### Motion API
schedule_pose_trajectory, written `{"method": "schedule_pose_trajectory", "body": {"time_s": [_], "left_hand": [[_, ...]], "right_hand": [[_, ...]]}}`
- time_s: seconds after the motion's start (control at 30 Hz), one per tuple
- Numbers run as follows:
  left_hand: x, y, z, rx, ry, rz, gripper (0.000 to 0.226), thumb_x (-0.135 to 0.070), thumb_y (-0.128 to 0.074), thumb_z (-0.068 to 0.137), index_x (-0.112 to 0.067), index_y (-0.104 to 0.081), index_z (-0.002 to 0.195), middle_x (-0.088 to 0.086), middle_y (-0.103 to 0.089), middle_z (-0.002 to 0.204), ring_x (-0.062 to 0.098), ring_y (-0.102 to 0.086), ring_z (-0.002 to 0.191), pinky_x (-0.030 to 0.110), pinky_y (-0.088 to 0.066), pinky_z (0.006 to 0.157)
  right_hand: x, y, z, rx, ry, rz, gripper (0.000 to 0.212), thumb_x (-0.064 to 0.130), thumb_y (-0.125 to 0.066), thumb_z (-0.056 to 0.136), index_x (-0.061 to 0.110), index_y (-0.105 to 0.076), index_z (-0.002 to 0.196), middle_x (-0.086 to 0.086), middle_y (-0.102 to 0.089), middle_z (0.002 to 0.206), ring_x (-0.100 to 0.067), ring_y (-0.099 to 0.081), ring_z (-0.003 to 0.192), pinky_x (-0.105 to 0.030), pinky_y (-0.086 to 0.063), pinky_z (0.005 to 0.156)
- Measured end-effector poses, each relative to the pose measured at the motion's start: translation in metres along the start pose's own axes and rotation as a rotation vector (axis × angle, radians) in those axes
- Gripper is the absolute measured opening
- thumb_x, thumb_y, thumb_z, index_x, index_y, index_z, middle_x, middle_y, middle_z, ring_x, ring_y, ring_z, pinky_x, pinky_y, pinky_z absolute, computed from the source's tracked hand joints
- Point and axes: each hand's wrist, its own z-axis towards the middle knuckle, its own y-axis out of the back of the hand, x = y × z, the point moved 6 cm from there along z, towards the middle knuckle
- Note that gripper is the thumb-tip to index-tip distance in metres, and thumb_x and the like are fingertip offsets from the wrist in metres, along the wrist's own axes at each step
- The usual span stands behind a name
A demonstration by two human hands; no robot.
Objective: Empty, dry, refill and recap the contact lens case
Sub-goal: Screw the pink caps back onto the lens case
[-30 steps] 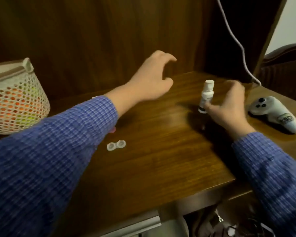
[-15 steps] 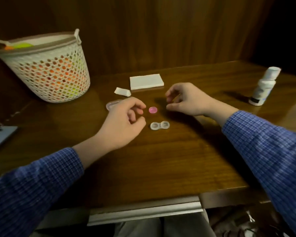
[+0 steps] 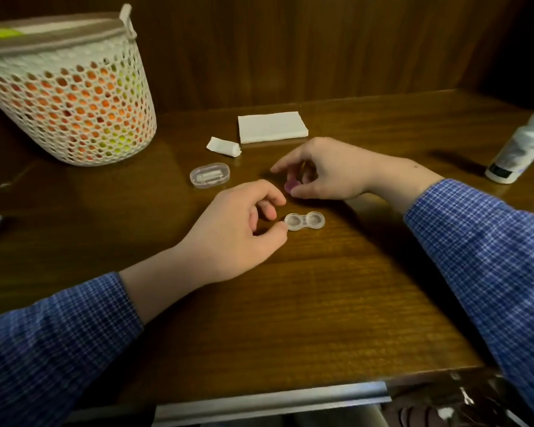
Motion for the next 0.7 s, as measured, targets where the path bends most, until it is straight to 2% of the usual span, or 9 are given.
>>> {"method": "schedule_pose_trajectory", "body": {"time_s": [0.1, 0.17, 0.23, 0.3, 0.4, 0.5, 0.63, 0.7], "left_hand": [[-0.005, 0.0, -0.001, -0.002, -0.032, 0.049, 0.039, -0.035, -0.073, 0.084, -0.032, -0.061, 0.121, -0.018, -0.059, 0.095, 0.007, -0.058, 0.077, 0.013, -0.05, 0.061], [-0.007, -0.002, -0.001, -0.005, -0.037, 0.066, 0.045, -0.038, -0.074, 0.083, -0.033, -0.059, 0.125, -0.021, -0.057, 0.098, 0.0, -0.056, 0.082, 0.009, -0.048, 0.066], [-0.009, -0.006, 0.0, -0.007, -0.034, 0.092, 0.052, -0.041, -0.074, 0.082, -0.035, -0.055, 0.129, -0.024, -0.055, 0.103, -0.007, -0.054, 0.09, 0.005, -0.046, 0.07], [-0.011, -0.008, 0.003, 0.001, -0.037, 0.118, 0.058, -0.042, -0.075, 0.082, -0.034, -0.051, 0.134, -0.024, -0.053, 0.108, -0.016, -0.05, 0.094, 0.002, -0.043, 0.069], [-0.01, -0.009, 0.006, 0.02, -0.009, 0.091, 0.063, -0.042, -0.077, 0.083, -0.036, -0.047, 0.138, -0.023, -0.055, 0.115, -0.006, -0.056, 0.093, 0.009, -0.044, 0.066], [-0.01, -0.009, 0.008, 0.043, -0.007, 0.045, 0.064, -0.04, -0.079, 0.083, -0.036, -0.046, 0.138, -0.022, -0.057, 0.115, 0.003, -0.059, 0.093, 0.015, -0.046, 0.072], [-0.009, -0.009, 0.009, 0.061, 0.005, 0.014, 0.065, -0.036, -0.079, 0.083, -0.034, -0.045, 0.139, -0.021, -0.059, 0.112, 0.003, -0.06, 0.094, 0.017, -0.049, 0.076], [-0.008, -0.011, 0.009, 0.057, 0.009, 0.006, 0.064, -0.033, -0.079, 0.084, -0.033, -0.046, 0.138, -0.02, -0.061, 0.109, 0.003, -0.06, 0.094, 0.017, -0.047, 0.076]], "right_hand": [[0.0, 0.01, -0.013, -0.049, 0.008, -0.029, 0.05, 0.022, -0.076, 0.09, 0.033, -0.062, 0.137, 0.018, -0.066, 0.1, -0.002, -0.068, 0.084, -0.012, -0.054, 0.068], [-0.003, 0.021, -0.026, -0.11, 0.012, -0.016, 0.042, 0.023, -0.077, 0.089, 0.033, -0.068, 0.128, 0.023, -0.064, 0.099, 0.006, -0.065, 0.083, -0.006, -0.049, 0.065], [-0.006, 0.03, -0.041, -0.158, 0.02, 0.048, 0.031, 0.02, -0.077, 0.088, 0.034, -0.071, 0.115, 0.023, -0.065, 0.098, 0.013, -0.064, 0.086, -0.007, -0.052, 0.07], [-0.008, 0.035, -0.054, -0.183, 0.028, 0.096, 0.023, 0.019, -0.077, 0.087, 0.034, -0.072, 0.105, 0.019, -0.069, 0.1, 0.008, -0.066, 0.092, -0.014, -0.056, 0.081], [-0.008, 0.033, -0.063, -0.201, 0.028, 0.101, 0.023, 0.018, -0.078, 0.086, 0.034, -0.071, 0.101, 0.013, -0.071, 0.105, -0.004, -0.068, 0.097, -0.027, -0.059, 0.089], [-0.004, 0.03, -0.067, -0.296, 0.065, 0.077, 0.027, 0.013, -0.079, 0.084, 0.029, -0.07, 0.104, 0.009, -0.071, 0.104, -0.008, -0.07, 0.095, -0.033, -0.062, 0.086], [-0.006, 0.026, -0.07, -0.36, 0.097, 0.338, 0.022, -0.001, -0.078, 0.084, 0.007, -0.067, 0.102, -0.01, -0.073, 0.101, -0.02, -0.074, 0.094, -0.039, -0.062, 0.088], [-0.006, 0.025, -0.071, -0.358, 0.117, 0.485, 0.02, -0.006, -0.076, 0.085, 0.005, -0.066, 0.098, -0.017, -0.074, 0.101, -0.026, -0.075, 0.096, -0.038, -0.061, 0.089]]}}
